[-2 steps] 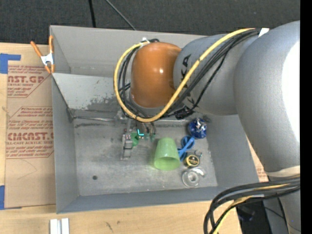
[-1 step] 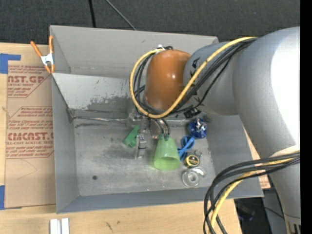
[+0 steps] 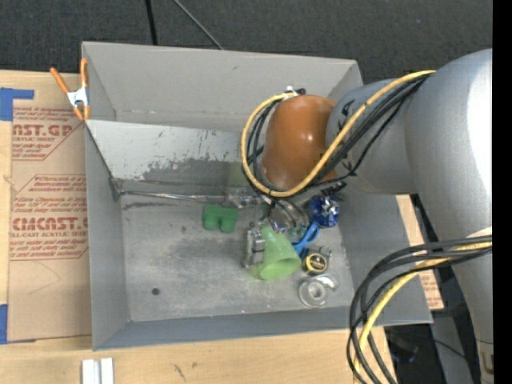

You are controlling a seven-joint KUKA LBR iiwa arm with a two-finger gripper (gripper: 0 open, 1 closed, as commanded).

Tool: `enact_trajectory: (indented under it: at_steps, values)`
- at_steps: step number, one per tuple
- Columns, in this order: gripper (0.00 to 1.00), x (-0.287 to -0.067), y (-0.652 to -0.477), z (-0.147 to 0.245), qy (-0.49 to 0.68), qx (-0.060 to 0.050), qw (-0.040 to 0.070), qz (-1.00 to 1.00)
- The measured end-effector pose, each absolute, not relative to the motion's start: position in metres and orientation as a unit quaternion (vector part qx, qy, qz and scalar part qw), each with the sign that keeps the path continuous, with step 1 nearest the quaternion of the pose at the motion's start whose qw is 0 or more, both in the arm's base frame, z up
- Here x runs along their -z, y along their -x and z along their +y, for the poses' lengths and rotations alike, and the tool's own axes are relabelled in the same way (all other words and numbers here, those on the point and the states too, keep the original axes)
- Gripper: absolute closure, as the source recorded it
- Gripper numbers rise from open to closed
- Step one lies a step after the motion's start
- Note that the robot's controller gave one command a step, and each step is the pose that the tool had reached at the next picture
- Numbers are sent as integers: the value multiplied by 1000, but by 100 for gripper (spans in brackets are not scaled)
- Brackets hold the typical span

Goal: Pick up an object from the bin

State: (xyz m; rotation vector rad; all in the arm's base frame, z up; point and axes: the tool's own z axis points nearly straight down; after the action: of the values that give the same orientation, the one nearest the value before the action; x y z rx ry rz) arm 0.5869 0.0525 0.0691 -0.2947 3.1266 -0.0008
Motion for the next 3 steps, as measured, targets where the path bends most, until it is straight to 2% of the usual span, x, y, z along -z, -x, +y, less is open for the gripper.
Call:
enact_trajectory:
  at_steps: [1, 2, 3]
  values:
    - [0, -74, -592, 80, -2, -1, 1, 1000]
    - [0, -70, -589, 90, 102, 0, 1, 995]
    - [0, -70, -594, 58, 103, 0, 1, 995]
